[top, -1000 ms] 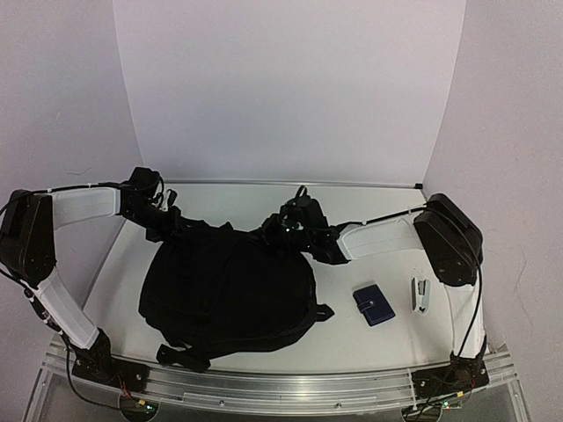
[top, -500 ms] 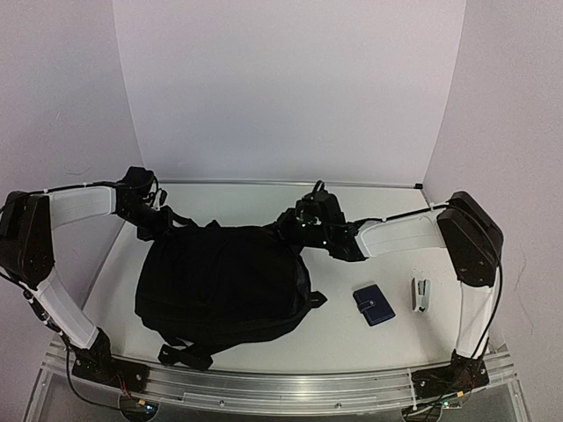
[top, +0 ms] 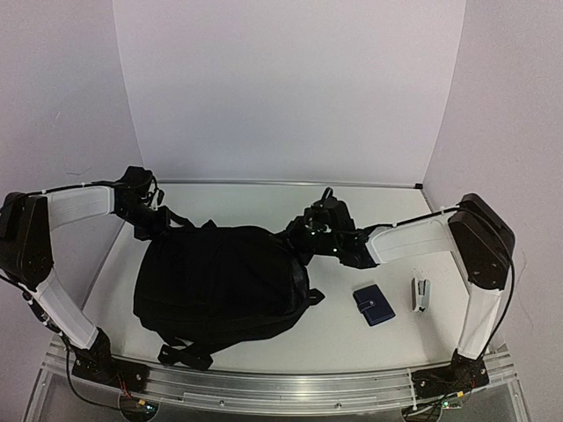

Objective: Pack the student bag
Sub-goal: Zip the student bag at the center of the board.

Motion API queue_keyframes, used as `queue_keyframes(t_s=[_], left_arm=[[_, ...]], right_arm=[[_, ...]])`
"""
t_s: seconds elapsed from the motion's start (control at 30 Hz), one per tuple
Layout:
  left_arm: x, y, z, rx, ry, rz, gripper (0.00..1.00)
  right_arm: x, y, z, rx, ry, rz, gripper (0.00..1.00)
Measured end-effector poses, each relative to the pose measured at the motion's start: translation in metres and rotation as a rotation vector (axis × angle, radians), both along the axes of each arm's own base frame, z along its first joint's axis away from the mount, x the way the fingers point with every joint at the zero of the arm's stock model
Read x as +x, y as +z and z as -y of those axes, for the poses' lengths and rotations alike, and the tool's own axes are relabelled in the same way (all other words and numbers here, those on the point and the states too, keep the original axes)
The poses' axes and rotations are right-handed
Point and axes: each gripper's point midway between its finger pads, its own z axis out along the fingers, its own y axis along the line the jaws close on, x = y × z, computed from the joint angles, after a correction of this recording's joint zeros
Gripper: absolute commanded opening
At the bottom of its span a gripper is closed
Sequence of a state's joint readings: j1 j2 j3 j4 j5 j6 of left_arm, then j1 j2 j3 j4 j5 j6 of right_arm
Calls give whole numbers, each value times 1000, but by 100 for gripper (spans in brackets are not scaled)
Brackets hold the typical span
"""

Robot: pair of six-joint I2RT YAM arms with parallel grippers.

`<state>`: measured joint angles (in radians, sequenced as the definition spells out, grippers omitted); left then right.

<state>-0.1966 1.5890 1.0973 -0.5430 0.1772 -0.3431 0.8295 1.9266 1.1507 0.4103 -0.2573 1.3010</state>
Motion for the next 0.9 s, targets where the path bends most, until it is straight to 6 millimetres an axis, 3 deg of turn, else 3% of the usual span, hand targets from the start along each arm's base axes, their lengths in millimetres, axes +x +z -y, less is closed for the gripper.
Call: queue_keyframes(t_s=[0.3, 0.5, 0.77, 0.83, 0.9], left_arm=[[1, -2, -9, 20, 48, -8, 0], [0, -2, -13, 31, 79, -10, 0], [-1, -3, -15, 41, 88, -16, 1], [-1, -4, -16, 44, 88, -19, 12], [-2, -4, -16, 46, 87, -27, 37]], right_arm=[[-28, 0, 25, -9, 18, -21, 0], [-43, -6, 36, -15, 40, -42, 0], [-61, 1, 41, 2, 76, -42, 0], [-66, 2, 42, 5, 84, -42, 0], [-70, 1, 43, 4, 90, -43, 0]])
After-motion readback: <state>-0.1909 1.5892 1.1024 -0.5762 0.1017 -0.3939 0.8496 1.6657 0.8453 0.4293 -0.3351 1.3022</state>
